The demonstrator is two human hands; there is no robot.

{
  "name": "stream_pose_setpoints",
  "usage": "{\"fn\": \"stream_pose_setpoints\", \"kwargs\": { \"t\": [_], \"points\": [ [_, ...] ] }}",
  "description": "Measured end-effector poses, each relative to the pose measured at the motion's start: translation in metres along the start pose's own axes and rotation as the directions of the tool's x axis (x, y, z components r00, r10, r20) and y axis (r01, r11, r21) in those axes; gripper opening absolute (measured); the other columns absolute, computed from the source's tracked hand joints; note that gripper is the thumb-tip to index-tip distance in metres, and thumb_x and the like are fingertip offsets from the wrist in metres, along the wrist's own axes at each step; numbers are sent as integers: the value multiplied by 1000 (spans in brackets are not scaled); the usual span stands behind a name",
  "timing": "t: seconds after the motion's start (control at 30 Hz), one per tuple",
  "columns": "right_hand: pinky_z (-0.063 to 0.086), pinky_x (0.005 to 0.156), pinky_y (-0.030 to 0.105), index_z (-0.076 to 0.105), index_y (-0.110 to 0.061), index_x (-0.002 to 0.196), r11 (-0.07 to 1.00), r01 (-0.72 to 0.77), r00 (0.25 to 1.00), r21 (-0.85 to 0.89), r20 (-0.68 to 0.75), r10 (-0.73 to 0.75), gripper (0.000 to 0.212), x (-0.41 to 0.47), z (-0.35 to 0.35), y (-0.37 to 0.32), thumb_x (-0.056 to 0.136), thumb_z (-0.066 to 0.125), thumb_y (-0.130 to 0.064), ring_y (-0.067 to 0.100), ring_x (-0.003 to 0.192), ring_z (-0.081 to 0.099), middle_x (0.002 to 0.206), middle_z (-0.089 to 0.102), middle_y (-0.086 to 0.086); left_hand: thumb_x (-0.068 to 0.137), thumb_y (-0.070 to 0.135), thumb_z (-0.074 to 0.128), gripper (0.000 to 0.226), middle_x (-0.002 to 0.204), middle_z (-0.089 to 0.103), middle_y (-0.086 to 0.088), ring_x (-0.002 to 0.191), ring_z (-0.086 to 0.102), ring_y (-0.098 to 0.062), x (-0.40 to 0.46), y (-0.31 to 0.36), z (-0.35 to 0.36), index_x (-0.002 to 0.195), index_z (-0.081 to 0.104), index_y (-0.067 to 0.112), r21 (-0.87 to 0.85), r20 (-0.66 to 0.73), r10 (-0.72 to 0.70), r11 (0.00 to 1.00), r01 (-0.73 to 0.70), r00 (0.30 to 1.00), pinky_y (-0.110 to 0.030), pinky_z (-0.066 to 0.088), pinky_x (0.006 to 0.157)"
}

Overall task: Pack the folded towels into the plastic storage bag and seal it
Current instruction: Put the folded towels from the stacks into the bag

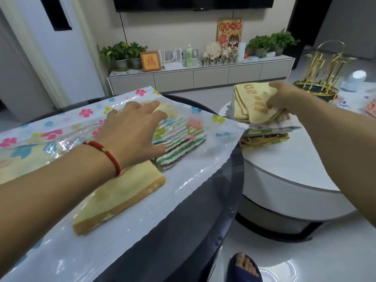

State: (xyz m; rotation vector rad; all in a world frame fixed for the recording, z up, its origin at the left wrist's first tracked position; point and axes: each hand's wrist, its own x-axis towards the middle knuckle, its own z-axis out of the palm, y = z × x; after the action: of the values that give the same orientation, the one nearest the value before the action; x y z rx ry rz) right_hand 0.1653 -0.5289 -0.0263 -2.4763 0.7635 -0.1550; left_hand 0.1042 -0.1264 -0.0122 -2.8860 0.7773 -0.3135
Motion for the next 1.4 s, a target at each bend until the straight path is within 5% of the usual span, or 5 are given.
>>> {"fn": "stream_pose_setpoints", "kwargs": {
  "t": [0.33,0.6,0.87,1.1,1.4],
  "points": [
    [60,63,22,68,-21,135,497,-160,935,853,293,-200,52,-107,-62,15,88,52,-6,15,75,68,117,70,11,79,45,65,51,129,53,2,119,42,-37,-47,-19,-49,126,46,40,-11,64,-164,986,165,984,-62,45,93],
    [65,75,35,71,-20,132,481,-218,756,849,459,-467,68,-254,-53,2,65,63,-13,30,104,76,135,70,12,77,53,67,36,111,52,1,116,44,-36,-128,-59,-61,110,64,37,66,229,-299,954,291,926,-65,42,95],
    [62,72,31,74,-22,128,615,-184,465,766,620,-633,62,-345,43,-90,71,61,-3,30,100,70,137,70,4,75,48,73,86,162,19,10,139,30,-39,-201,-107,-78,147,27,35,180,299,-352,934,310,887,-76,34,97],
    [58,77,40,62,-28,139,194,-344,697,919,388,-603,56,-410,146,-223,94,56,6,25,81,70,109,73,13,61,64,80,130,162,-14,22,151,-4,-39,-209,-127,-126,156,-3,34,199,347,-355,933,301,868,-87,17,97],
    [49,69,20,49,-27,153,781,136,503,609,637,-584,59,-449,200,-203,95,57,-17,8,78,59,103,65,-2,61,66,80,129,163,-13,22,152,-8,-34,-215,-137,-118,155,-5,38,193,343,-333,940,281,878,-85,14,101]
  ]
}}
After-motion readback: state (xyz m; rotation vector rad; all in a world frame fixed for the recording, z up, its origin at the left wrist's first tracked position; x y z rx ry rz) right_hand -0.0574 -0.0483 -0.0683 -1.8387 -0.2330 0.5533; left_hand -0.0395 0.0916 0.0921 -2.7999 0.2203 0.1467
